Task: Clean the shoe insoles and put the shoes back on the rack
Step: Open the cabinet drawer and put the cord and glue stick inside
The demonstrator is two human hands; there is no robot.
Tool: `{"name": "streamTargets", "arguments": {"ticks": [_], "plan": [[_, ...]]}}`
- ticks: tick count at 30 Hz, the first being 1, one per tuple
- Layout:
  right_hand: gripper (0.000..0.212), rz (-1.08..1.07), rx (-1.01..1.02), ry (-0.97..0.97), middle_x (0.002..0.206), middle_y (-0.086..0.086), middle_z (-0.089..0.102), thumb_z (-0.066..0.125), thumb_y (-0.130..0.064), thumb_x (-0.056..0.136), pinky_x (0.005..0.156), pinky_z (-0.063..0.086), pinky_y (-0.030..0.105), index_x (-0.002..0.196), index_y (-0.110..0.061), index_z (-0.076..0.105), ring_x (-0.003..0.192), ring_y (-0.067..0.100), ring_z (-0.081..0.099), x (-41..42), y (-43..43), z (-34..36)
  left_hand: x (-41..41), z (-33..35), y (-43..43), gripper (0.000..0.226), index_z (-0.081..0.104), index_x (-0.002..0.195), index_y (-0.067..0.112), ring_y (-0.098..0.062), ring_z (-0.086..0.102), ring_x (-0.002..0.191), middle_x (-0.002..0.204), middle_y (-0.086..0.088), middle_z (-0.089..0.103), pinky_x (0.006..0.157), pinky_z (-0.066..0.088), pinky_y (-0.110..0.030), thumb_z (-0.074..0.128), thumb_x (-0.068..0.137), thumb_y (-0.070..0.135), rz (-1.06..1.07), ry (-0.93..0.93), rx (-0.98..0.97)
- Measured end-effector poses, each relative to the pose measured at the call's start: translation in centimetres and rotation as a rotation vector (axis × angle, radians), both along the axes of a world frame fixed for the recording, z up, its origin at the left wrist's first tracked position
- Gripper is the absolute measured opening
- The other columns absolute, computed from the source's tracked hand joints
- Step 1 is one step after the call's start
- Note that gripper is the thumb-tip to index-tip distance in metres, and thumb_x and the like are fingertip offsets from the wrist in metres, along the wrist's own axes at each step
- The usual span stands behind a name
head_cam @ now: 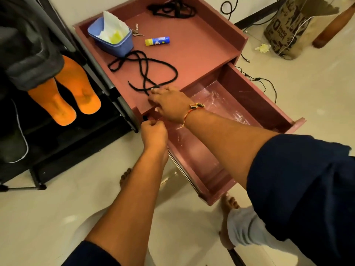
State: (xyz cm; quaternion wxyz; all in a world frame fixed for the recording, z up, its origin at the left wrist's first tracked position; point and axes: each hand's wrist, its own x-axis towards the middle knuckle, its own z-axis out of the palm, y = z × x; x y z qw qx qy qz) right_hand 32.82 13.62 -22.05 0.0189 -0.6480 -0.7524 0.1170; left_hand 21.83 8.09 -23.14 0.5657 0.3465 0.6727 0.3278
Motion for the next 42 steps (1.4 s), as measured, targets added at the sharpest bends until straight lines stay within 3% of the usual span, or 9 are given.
{"name": "streamTargets", "arguments": {"ticks": [7, 10, 14, 20, 26, 33, 37, 40, 42], "plan": [[0.023, 0.006, 0.198, 0.028, 0.109, 0.002, 0.069, 0.053, -0.017, 0.087, 0.091, 0.047, 0.042, 0.100, -0.016, 0.072, 0.105, 0.029, 0.059, 0.0, 0.2, -0.7, -0.1, 1.0, 0.0, 0.024, 0.039, 0.064, 0.018, -0.014, 0.029, 0.051, 0.058, 0.001, 0.032, 0.049, 0.023, -0.025, 0.044, 0.081, 0.002, 0.036, -0.076, 0.015], [0.017, -0.103, 0.205, 0.132, 0.099, 0.001, 0.072, 0.058, -0.017, 0.088, 0.091, 0.045, 0.037, 0.095, -0.015, 0.073, 0.097, 0.027, 0.061, 0.4, -1.2, 0.0, 0.0, 1.2, -0.2, 0.023, 0.059, 0.091, -0.006, -0.013, 0.036, 0.054, 0.065, 0.001, 0.041, 0.052, 0.032, -0.025, 0.051, 0.079, 0.011, 0.021, -0.065, 0.031], [0.016, -0.407, 0.248, 0.596, 0.090, -0.004, 0.072, 0.069, -0.016, 0.088, 0.086, 0.047, 0.031, 0.103, -0.017, 0.068, 0.091, 0.019, 0.063, 0.6, -4.5, 2.2, 0.1, 1.9, -0.4, 0.024, 0.057, 0.115, 0.021, -0.017, 0.062, 0.091, 0.103, 0.001, 0.064, 0.083, 0.056, -0.035, 0.060, 0.093, 0.011, -0.094, 0.072, 0.154], [0.010, -0.581, 0.087, 1.152, 0.077, 0.007, 0.066, 0.053, -0.002, 0.100, 0.068, 0.054, 0.018, 0.105, 0.000, 0.060, 0.063, 0.003, 0.064, 2.1, -10.5, 6.6, 0.7, 3.9, -1.6, 0.058, 0.051, 0.142, 0.032, -0.017, 0.053, 0.124, 0.136, -0.003, 0.054, 0.103, 0.047, -0.032, 0.071, 0.090, 0.015, -0.398, 0.266, 0.502], [0.016, -0.700, 0.012, 1.284, 0.093, 0.012, 0.070, 0.052, -0.008, 0.102, 0.063, 0.050, 0.026, 0.111, -0.010, 0.065, 0.064, 0.012, 0.054, 4.6, -14.4, 8.4, 1.6, 4.9, -2.5, 0.011, 0.072, 0.104, 0.024, -0.006, 0.060, 0.094, 0.104, 0.007, 0.064, 0.084, 0.052, -0.027, 0.071, 0.093, 0.025, -0.562, 0.266, 0.628], [0.022, -0.618, -0.247, 1.016, 0.078, 0.008, 0.052, 0.064, -0.027, 0.096, 0.049, 0.033, 0.022, 0.103, -0.006, 0.070, 0.055, 0.008, 0.038, 8.3, -13.9, 9.1, 1.7, 4.5, -0.6, 0.013, 0.069, 0.095, 0.027, -0.007, 0.052, 0.051, 0.067, 0.011, 0.057, 0.057, 0.048, -0.027, 0.060, 0.102, 0.021, -0.232, 0.051, 0.448], [0.031, -0.586, -0.319, 1.029, 0.068, 0.002, 0.040, 0.058, -0.031, 0.100, 0.048, 0.027, 0.023, 0.099, -0.003, 0.071, 0.054, 0.009, 0.031, 9.5, -13.2, 9.5, 1.5, 4.4, -0.3, 0.022, 0.073, 0.094, 0.022, -0.008, 0.038, 0.056, 0.064, 0.010, 0.046, 0.058, 0.037, -0.032, 0.058, 0.101, 0.037, -0.145, 0.020, 0.320], [0.020, -0.645, -0.172, 0.984, 0.076, -0.002, 0.057, 0.059, -0.031, 0.099, 0.059, 0.047, 0.026, 0.098, -0.014, 0.070, 0.063, 0.008, 0.051, 9.7, -12.1, 8.9, 2.2, 5.6, -1.0, 0.028, 0.070, 0.093, 0.015, -0.007, 0.027, 0.047, 0.060, 0.005, 0.037, 0.043, 0.025, -0.023, 0.054, 0.105, 0.035, -0.185, -0.179, 0.079], [0.019, -0.638, -0.039, 0.684, 0.098, -0.005, 0.065, 0.062, -0.042, 0.094, 0.077, 0.054, 0.031, 0.104, -0.026, 0.065, 0.084, 0.008, 0.061, 9.9, -11.6, 7.8, 2.8, 6.5, -1.4, 0.026, 0.067, 0.097, 0.009, -0.006, 0.030, 0.044, 0.058, 0.003, 0.045, 0.040, 0.027, -0.020, 0.051, 0.106, 0.028, -0.168, -0.365, -0.045]]}}
